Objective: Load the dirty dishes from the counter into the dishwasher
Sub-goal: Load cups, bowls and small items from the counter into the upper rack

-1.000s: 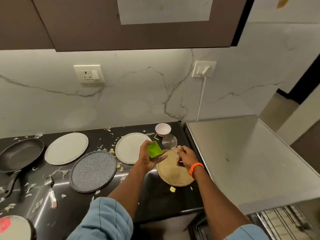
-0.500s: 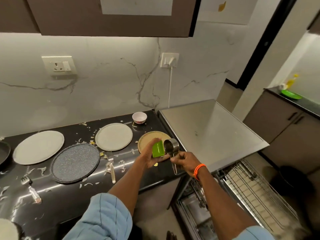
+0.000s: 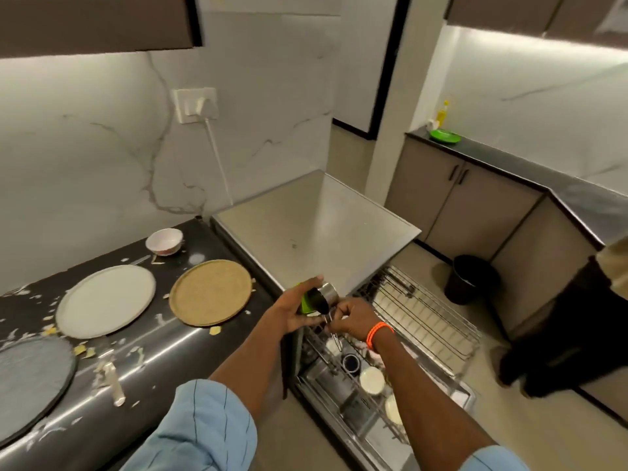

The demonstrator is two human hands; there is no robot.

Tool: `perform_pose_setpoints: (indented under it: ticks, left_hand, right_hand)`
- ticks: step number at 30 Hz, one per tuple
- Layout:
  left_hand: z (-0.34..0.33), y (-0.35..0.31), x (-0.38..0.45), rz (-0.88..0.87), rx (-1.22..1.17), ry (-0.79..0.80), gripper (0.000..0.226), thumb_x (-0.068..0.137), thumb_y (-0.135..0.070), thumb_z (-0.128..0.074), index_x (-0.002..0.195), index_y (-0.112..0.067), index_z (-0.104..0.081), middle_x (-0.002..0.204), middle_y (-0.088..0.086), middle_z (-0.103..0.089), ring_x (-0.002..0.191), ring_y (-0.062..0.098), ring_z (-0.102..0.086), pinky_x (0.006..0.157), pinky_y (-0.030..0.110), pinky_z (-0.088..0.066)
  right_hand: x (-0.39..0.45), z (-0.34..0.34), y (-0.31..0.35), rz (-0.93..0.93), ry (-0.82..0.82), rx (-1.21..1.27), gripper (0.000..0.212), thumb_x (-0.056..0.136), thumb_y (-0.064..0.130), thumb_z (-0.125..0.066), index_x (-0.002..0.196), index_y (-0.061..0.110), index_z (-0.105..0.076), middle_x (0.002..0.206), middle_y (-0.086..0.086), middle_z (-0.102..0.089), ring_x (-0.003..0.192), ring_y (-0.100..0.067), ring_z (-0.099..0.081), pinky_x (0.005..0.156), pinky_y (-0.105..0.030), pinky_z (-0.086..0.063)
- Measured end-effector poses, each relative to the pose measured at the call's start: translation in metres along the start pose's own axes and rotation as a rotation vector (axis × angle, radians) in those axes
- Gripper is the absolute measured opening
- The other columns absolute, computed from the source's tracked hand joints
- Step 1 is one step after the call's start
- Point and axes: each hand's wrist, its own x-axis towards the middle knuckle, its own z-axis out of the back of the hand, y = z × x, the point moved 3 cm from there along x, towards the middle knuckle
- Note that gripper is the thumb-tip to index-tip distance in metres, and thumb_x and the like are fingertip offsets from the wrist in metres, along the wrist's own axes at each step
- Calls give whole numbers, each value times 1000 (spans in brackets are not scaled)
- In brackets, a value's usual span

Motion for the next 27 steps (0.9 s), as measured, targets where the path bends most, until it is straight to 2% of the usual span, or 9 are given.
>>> perform_pose_setpoints:
  ticks: [5, 8, 12, 14, 18, 21, 23, 25, 27]
  left_hand:
    - [-75, 19, 44, 39, 99, 57, 63, 68, -32, -93, 118, -7, -66, 110, 21, -72, 96, 34, -71, 96, 52, -56]
    - [-113, 30, 69, 75, 174, 78, 59, 73, -34, -88, 120, -5, -67, 111, 20, -74, 97, 34, -72, 86, 48, -60]
    - [-148, 51, 101, 128, 238, 65, 53, 75, -34, -89, 117, -6, -70, 113, 21, -74, 104, 34, -72, 92, 49, -59]
    - [-160, 64, 116, 174, 289, 71, 59, 74, -38, -89, 120, -7, -71, 116, 21, -73, 110, 35, -71, 97, 52, -56]
    - [-167, 94, 146, 256, 423, 69, 70, 68, -44, -92, 123, -8, -69, 118, 21, -73, 108, 37, -72, 96, 59, -55]
    - [-177, 111, 162, 301, 528, 83, 68, 67, -50, -91, 117, -9, -69, 109, 16, -76, 96, 34, -75, 81, 50, -63]
    - [-180, 124, 182, 298, 558, 45, 69, 69, -54, -89, 117, -11, -65, 106, 13, -76, 90, 32, -76, 67, 44, -64]
    - [-180, 137, 211, 304, 598, -13, 84, 57, -66, -89, 119, -15, -63, 106, 11, -75, 92, 32, -75, 69, 50, -64]
    - [-180, 148, 238, 320, 630, -24, 74, 61, -67, -85, 114, -19, -65, 106, 10, -74, 94, 32, -73, 70, 51, -63]
  right_hand:
    - [-7, 61, -48, -81, -26, 163, 31, 67, 10, -90, 61, 7, -60, 61, 9, -62, 60, -6, -59, 61, -23, -51]
    - [-7, 94, -72, -161, -49, 543, 37, 74, 24, -89, 68, 6, -57, 74, -10, -60, 75, -23, -61, 69, -32, -55]
    - [1, 127, -104, -301, -186, 843, 41, 81, 29, -84, 61, 13, -52, 85, -23, -67, 77, -34, -65, 69, -43, -58]
    - [3, 134, -125, -364, -179, 897, 37, 77, 26, -86, 68, 15, -52, 93, -23, -67, 79, -35, -66, 69, -44, -59]
    - [6, 134, -165, -480, -103, 960, 39, 79, 23, -84, 103, 8, -58, 96, -14, -67, 78, -28, -67, 71, -41, -58]
    - [9, 126, -189, -539, -61, 978, 41, 82, 18, -81, 116, 3, -64, 110, -19, -69, 85, -32, -71, 72, -40, -57]
    - [14, 123, -202, -571, -102, 968, 43, 81, 16, -82, 117, 2, -65, 112, -21, -70, 88, -34, -72, 69, -40, -58]
    - [23, 124, -218, -599, -180, 933, 37, 78, 12, -83, 111, 1, -68, 107, -21, -72, 86, -33, -73, 66, -39, -58]
    - [30, 127, -234, -610, -249, 847, 26, 76, 7, -84, 100, 6, -73, 94, -16, -75, 80, -30, -73, 64, -37, -57]
